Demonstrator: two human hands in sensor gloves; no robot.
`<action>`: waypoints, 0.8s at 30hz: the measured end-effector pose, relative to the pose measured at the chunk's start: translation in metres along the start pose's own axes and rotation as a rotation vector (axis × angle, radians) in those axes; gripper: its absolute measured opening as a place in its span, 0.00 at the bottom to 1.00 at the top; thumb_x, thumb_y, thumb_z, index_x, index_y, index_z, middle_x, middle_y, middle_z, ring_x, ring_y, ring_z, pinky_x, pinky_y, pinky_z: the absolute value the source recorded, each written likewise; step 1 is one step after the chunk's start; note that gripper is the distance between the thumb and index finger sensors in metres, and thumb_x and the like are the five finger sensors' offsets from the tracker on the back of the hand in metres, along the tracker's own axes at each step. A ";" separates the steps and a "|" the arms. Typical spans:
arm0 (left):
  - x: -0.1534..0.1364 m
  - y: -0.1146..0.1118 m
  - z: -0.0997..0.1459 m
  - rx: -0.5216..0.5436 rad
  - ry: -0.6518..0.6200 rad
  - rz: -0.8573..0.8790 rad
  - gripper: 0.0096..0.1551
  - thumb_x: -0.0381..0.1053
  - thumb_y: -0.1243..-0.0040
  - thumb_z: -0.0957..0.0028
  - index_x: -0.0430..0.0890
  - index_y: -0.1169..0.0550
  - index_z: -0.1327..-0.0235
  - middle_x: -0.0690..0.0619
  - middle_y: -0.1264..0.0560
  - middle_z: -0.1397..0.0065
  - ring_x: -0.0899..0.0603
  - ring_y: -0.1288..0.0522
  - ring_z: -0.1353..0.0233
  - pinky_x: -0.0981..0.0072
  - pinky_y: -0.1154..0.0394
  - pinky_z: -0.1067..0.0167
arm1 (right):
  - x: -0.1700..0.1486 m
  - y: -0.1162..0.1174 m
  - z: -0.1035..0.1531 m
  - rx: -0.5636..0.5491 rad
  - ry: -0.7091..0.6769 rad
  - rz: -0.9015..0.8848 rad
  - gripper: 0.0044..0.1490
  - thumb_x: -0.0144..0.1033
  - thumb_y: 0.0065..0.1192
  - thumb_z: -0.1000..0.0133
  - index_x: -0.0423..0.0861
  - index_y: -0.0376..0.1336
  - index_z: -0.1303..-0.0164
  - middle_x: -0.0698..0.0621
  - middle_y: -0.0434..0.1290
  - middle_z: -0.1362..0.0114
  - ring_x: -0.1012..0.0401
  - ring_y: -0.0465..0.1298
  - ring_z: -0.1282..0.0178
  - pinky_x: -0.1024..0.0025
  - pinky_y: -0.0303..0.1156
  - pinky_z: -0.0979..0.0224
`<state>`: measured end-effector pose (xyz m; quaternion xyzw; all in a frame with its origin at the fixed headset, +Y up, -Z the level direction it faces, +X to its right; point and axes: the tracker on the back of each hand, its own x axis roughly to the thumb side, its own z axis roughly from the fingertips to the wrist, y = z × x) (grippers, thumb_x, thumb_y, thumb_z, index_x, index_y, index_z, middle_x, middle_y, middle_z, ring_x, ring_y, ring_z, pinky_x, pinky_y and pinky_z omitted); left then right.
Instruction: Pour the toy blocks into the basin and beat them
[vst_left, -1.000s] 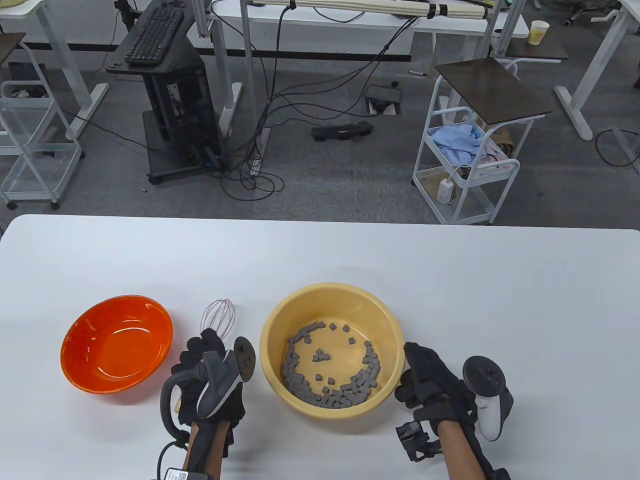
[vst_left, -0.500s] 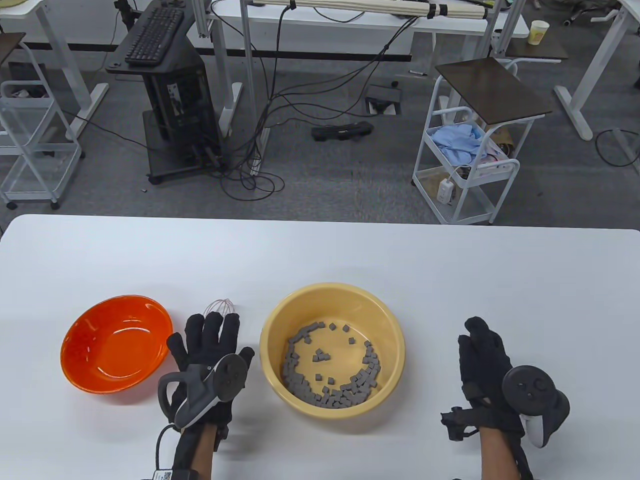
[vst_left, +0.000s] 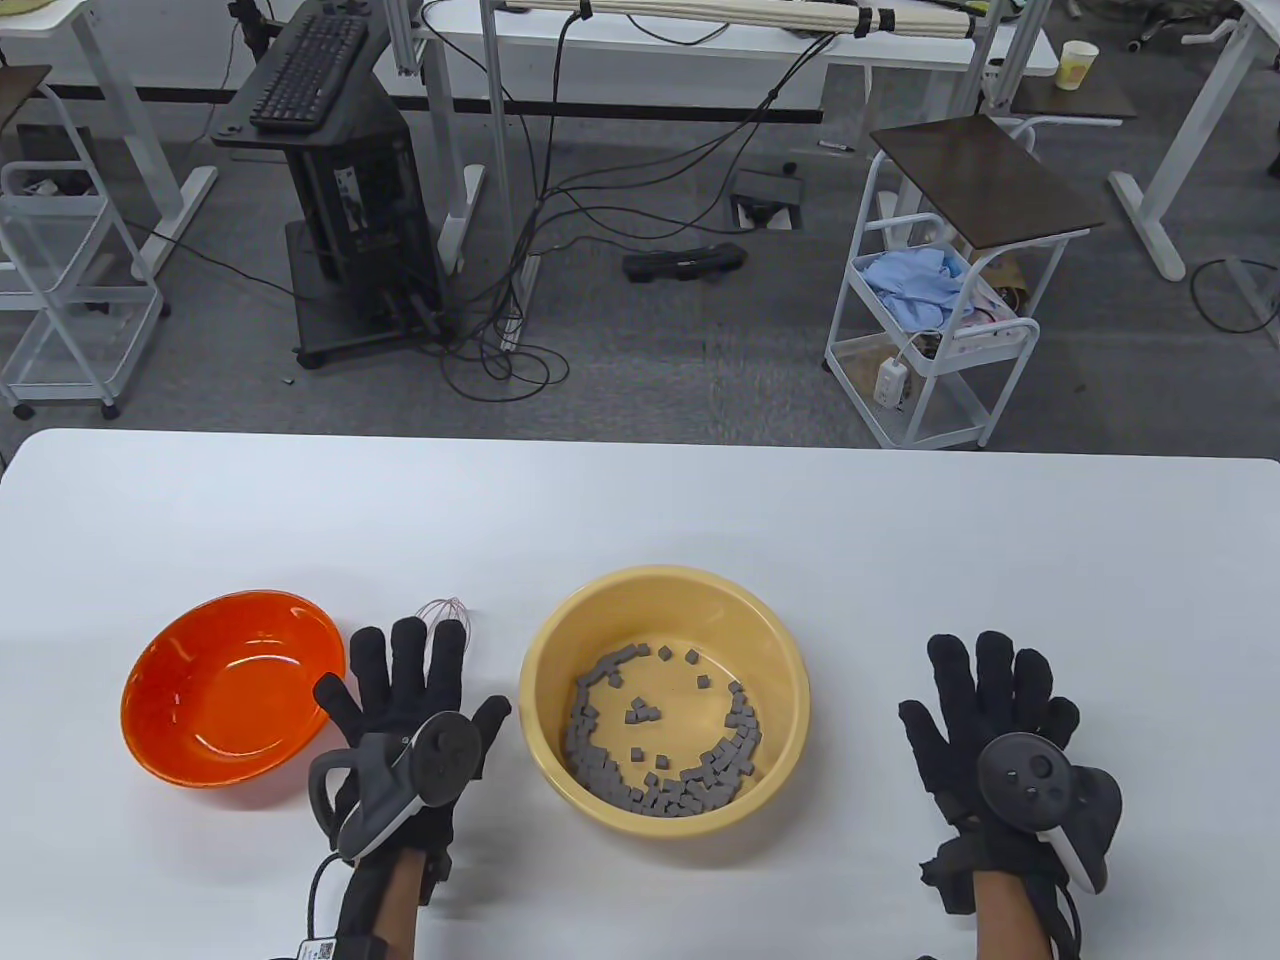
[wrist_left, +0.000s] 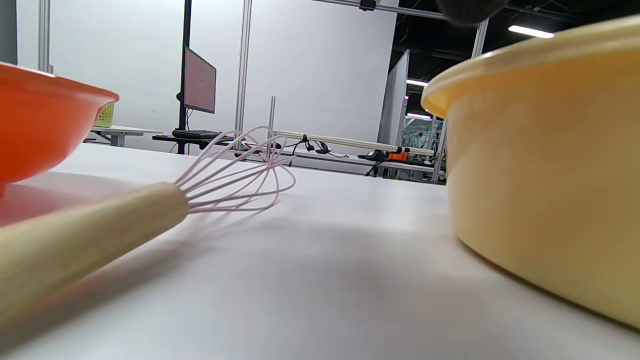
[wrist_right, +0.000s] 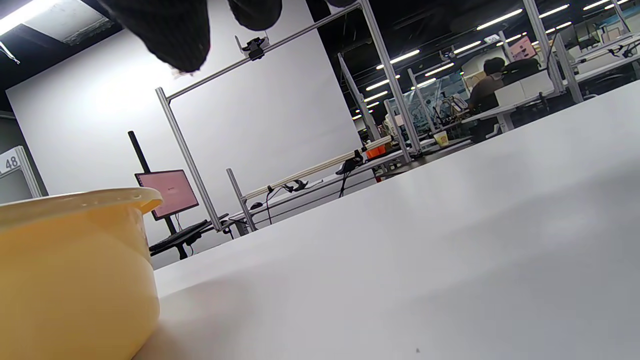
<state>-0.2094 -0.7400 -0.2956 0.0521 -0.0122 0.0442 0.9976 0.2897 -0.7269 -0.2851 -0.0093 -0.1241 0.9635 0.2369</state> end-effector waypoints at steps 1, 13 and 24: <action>0.000 -0.001 0.000 -0.004 0.004 -0.011 0.48 0.69 0.62 0.29 0.44 0.58 0.07 0.29 0.62 0.07 0.18 0.67 0.13 0.10 0.66 0.32 | 0.001 0.001 0.000 -0.003 -0.003 -0.003 0.41 0.53 0.53 0.28 0.55 0.41 0.10 0.42 0.33 0.07 0.37 0.26 0.14 0.26 0.21 0.22; 0.007 0.000 0.000 0.012 -0.003 -0.042 0.47 0.68 0.61 0.29 0.45 0.56 0.07 0.30 0.58 0.06 0.18 0.65 0.13 0.09 0.65 0.32 | 0.001 0.002 0.002 -0.067 -0.025 0.009 0.45 0.53 0.52 0.29 0.48 0.39 0.11 0.40 0.37 0.07 0.38 0.31 0.12 0.25 0.24 0.21; 0.010 0.002 0.002 0.029 -0.006 -0.086 0.47 0.68 0.60 0.29 0.45 0.55 0.07 0.31 0.57 0.06 0.18 0.64 0.12 0.09 0.65 0.33 | 0.001 0.001 0.002 -0.102 -0.035 -0.004 0.47 0.56 0.52 0.30 0.48 0.38 0.11 0.39 0.37 0.07 0.38 0.32 0.12 0.24 0.25 0.22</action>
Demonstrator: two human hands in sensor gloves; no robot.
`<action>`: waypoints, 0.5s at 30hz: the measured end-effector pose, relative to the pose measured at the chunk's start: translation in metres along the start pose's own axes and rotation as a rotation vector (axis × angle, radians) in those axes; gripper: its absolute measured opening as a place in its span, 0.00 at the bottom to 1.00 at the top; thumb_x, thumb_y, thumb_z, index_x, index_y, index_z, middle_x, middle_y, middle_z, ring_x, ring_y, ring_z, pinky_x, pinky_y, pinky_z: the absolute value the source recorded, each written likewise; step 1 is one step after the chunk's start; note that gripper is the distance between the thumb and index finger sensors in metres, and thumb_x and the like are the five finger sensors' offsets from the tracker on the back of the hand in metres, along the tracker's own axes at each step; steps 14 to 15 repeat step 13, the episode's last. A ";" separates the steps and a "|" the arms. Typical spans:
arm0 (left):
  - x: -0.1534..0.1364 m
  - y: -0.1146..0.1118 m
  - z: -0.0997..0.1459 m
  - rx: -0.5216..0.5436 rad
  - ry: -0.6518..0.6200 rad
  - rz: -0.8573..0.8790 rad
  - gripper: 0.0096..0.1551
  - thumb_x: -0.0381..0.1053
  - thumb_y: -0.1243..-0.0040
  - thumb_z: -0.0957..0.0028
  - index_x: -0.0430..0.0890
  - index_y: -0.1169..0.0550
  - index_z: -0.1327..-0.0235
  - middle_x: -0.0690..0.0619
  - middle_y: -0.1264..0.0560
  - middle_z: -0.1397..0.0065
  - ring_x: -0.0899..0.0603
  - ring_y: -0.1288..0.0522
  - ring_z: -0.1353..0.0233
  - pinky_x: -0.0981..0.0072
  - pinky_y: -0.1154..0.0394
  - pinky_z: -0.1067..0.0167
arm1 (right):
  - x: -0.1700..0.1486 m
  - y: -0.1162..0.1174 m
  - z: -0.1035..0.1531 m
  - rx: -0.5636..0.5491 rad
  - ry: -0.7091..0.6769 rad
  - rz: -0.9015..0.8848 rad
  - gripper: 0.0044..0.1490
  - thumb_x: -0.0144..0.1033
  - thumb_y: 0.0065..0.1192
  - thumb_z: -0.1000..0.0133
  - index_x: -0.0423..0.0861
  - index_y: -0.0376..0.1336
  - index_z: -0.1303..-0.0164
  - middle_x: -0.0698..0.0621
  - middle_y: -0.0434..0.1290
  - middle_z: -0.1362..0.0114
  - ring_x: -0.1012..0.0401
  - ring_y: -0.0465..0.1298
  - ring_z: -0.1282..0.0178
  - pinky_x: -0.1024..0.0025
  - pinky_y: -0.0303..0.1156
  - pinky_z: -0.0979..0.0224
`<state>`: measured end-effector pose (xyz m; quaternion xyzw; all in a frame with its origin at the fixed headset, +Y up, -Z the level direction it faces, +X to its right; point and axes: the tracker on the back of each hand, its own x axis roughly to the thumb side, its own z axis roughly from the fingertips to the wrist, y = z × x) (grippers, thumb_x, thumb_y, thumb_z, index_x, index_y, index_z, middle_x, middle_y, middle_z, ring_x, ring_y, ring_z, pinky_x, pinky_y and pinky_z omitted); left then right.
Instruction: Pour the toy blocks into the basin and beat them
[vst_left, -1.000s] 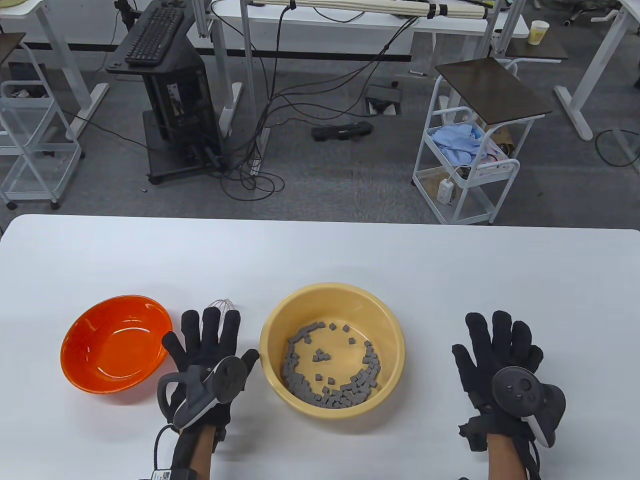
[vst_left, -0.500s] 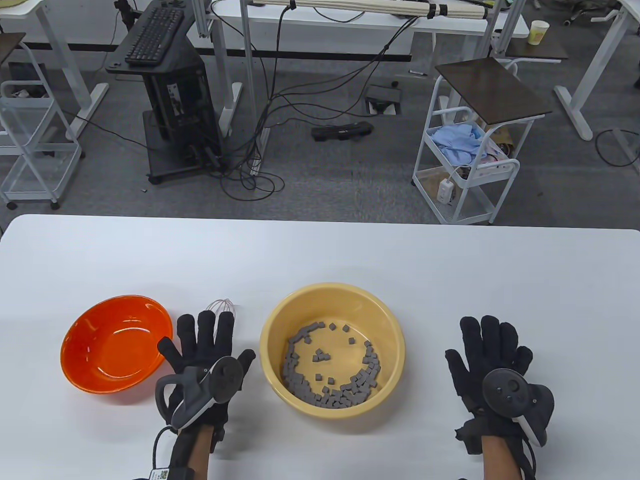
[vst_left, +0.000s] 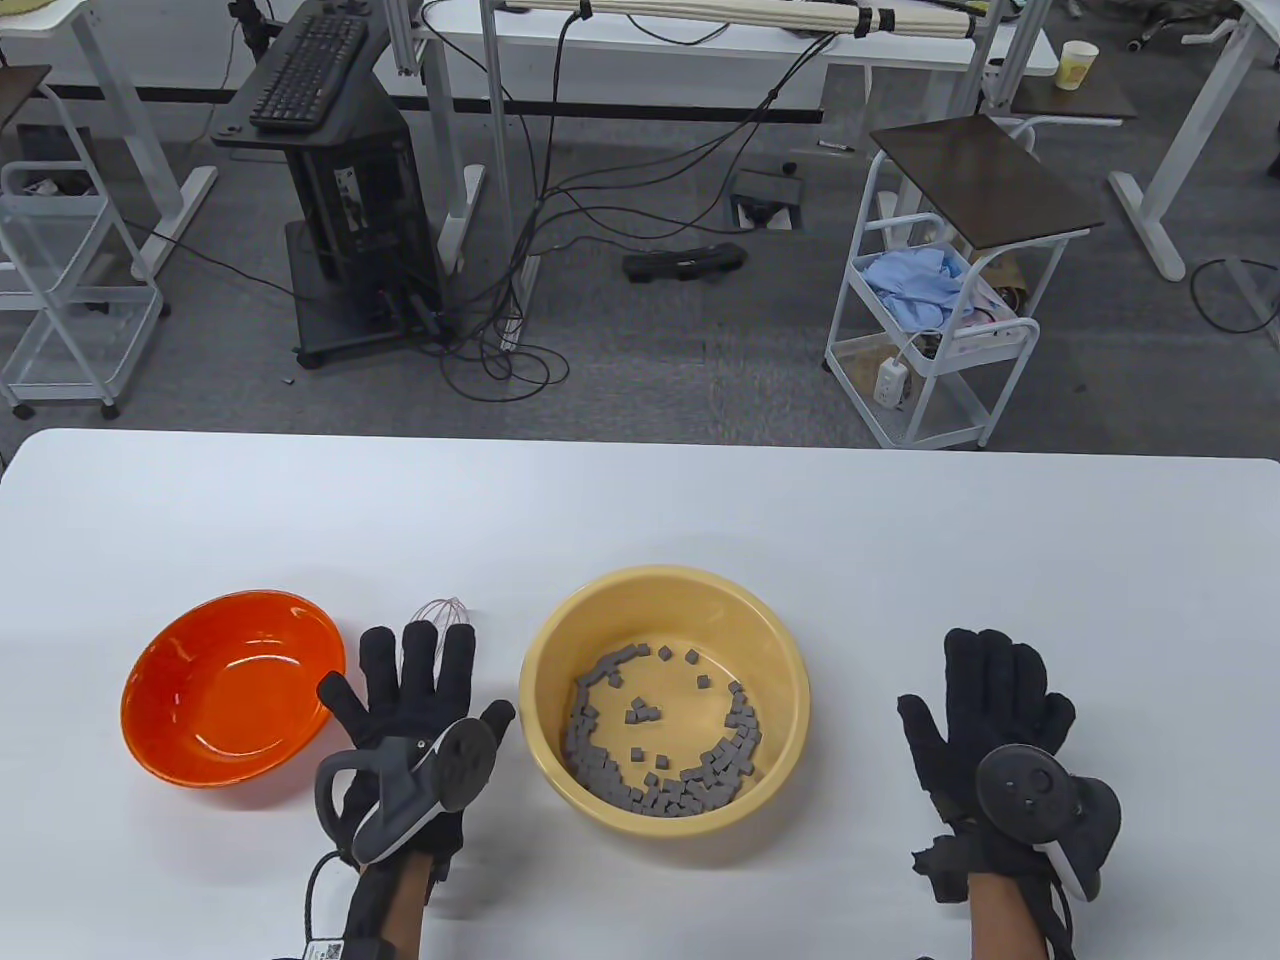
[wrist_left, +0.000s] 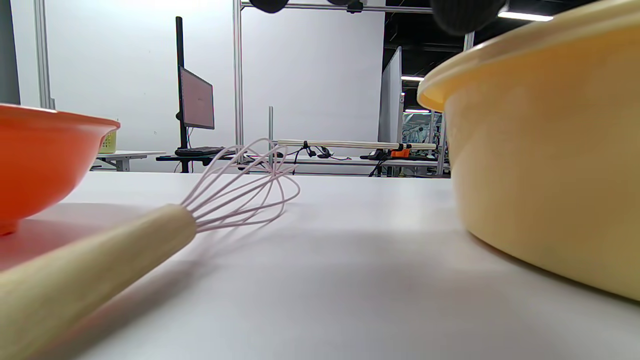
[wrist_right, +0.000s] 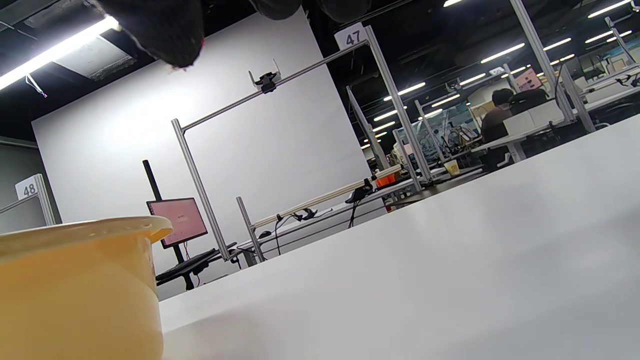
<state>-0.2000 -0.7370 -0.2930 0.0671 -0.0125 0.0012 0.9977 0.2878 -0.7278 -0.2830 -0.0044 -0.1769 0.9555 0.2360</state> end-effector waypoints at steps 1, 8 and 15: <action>0.000 0.000 0.000 0.002 -0.001 0.002 0.47 0.68 0.60 0.29 0.45 0.55 0.07 0.31 0.57 0.06 0.18 0.64 0.12 0.09 0.65 0.33 | 0.000 0.001 0.000 0.001 0.000 0.001 0.47 0.56 0.52 0.30 0.48 0.38 0.11 0.39 0.37 0.07 0.37 0.32 0.12 0.24 0.25 0.22; 0.001 0.000 0.002 -0.001 -0.012 -0.007 0.46 0.68 0.60 0.29 0.44 0.54 0.07 0.30 0.56 0.06 0.18 0.63 0.12 0.09 0.65 0.33 | 0.001 0.004 0.002 0.007 0.009 0.004 0.46 0.55 0.52 0.29 0.47 0.38 0.11 0.39 0.38 0.08 0.37 0.33 0.12 0.24 0.26 0.22; 0.003 -0.002 0.002 -0.012 -0.019 -0.020 0.46 0.67 0.60 0.29 0.45 0.54 0.07 0.30 0.56 0.06 0.18 0.63 0.12 0.08 0.64 0.33 | 0.000 0.003 0.002 -0.004 0.020 0.000 0.46 0.55 0.52 0.29 0.47 0.39 0.11 0.39 0.38 0.08 0.36 0.33 0.13 0.24 0.27 0.22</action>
